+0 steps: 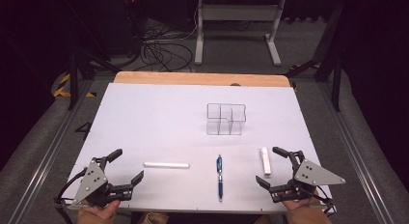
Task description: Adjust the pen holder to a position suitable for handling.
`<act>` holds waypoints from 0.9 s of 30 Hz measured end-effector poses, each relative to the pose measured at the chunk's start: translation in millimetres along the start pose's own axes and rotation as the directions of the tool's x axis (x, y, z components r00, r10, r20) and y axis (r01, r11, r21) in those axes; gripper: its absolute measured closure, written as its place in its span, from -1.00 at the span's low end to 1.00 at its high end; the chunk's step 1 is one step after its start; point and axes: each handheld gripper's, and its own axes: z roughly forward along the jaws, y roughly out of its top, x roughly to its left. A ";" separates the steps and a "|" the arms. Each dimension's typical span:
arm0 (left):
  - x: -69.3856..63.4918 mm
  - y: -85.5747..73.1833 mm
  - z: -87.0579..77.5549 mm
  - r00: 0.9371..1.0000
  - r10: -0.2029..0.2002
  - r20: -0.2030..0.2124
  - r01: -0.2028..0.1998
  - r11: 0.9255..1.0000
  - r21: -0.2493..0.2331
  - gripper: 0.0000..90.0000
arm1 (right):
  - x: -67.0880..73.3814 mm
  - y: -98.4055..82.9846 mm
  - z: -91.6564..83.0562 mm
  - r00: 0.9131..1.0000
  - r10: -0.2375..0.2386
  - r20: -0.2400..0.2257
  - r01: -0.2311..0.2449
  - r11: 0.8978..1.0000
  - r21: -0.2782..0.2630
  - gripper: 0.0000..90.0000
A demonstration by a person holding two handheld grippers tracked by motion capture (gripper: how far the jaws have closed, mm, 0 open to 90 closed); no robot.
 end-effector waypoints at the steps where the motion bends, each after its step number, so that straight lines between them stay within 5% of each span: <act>1: -0.6 0.4 -0.5 1.000 -0.003 0.001 0.003 1.000 -0.003 -0.79 | 0.2 0.1 -0.2 1.000 0.002 -0.002 -0.002 1.000 -0.002 -0.94; 13: -0.8 0.7 0.2 1.000 0.008 -0.001 -0.008 1.000 0.003 -0.79 | -0.6 -0.1 0.9 1.000 0.006 0.000 -0.006 1.000 0.003 -0.94; 21: -0.6 1.4 1.5 0.999 -0.039 -0.001 0.039 0.999 -0.002 -0.78 | -3.2 9.0 2.0 1.000 -0.007 0.011 0.008 1.000 -0.013 -0.91; 27: -1.2 2.2 2.5 1.000 -0.009 -0.015 0.009 1.000 0.005 -0.78 | -11.5 16.2 11.2 1.000 0.012 0.003 -0.012 1.000 0.021 -0.90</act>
